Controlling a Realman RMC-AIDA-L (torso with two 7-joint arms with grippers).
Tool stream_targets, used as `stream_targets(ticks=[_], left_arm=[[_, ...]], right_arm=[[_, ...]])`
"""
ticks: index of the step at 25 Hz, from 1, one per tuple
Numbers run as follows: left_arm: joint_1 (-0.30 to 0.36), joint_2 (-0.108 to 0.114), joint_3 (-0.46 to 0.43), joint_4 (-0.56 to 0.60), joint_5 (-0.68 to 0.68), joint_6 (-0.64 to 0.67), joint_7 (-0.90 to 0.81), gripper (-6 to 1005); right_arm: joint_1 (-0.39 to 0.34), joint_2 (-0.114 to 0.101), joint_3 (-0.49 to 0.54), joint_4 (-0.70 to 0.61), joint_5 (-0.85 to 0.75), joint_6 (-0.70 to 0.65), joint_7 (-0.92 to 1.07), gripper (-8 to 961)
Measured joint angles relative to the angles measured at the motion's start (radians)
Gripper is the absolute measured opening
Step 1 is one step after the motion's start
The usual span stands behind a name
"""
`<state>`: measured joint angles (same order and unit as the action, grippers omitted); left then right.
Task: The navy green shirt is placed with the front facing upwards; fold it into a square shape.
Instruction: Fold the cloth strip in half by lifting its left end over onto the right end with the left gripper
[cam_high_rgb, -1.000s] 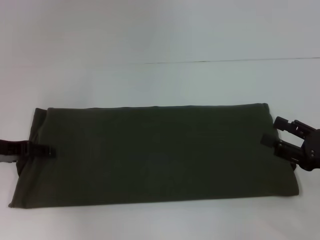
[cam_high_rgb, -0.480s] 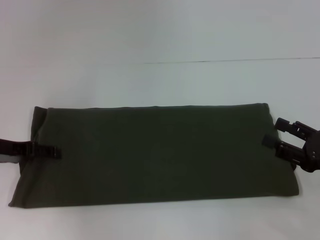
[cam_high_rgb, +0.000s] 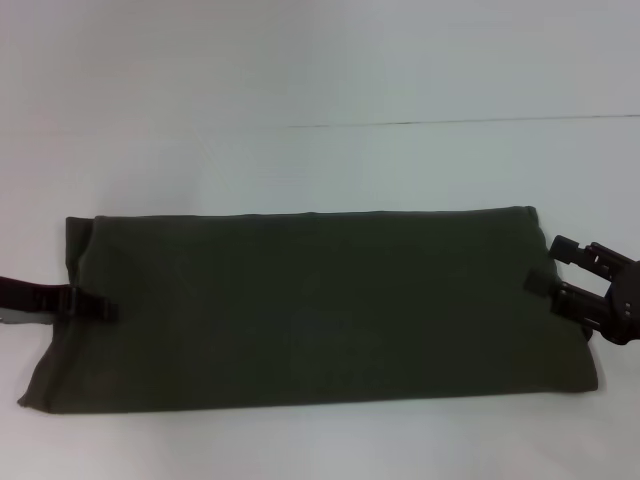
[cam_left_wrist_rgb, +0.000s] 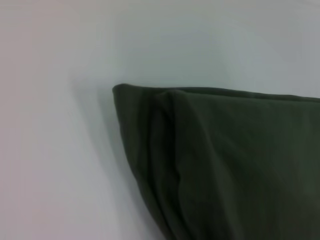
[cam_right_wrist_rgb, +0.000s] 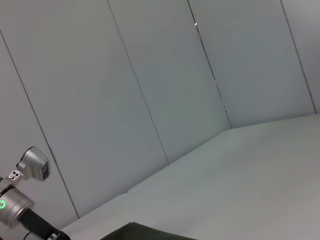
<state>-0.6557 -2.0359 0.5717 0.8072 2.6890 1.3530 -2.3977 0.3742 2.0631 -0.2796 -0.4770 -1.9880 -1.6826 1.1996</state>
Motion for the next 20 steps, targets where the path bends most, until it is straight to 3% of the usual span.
stream_targets(ticks=[15, 20], left_arm=[[-0.015, -0.001, 0.005, 0.003, -0.001, -0.007, 0.001, 112], [-0.018, -0.001, 0.005, 0.009, -0.002, -0.004, 0.002, 109]], right_arm=[[0.003, 0.0, 0.004, 0.0, 0.0, 0.0, 0.001, 793], [0.006, 0.0, 0.001, 0.0, 0.0, 0.0, 0.002, 792]])
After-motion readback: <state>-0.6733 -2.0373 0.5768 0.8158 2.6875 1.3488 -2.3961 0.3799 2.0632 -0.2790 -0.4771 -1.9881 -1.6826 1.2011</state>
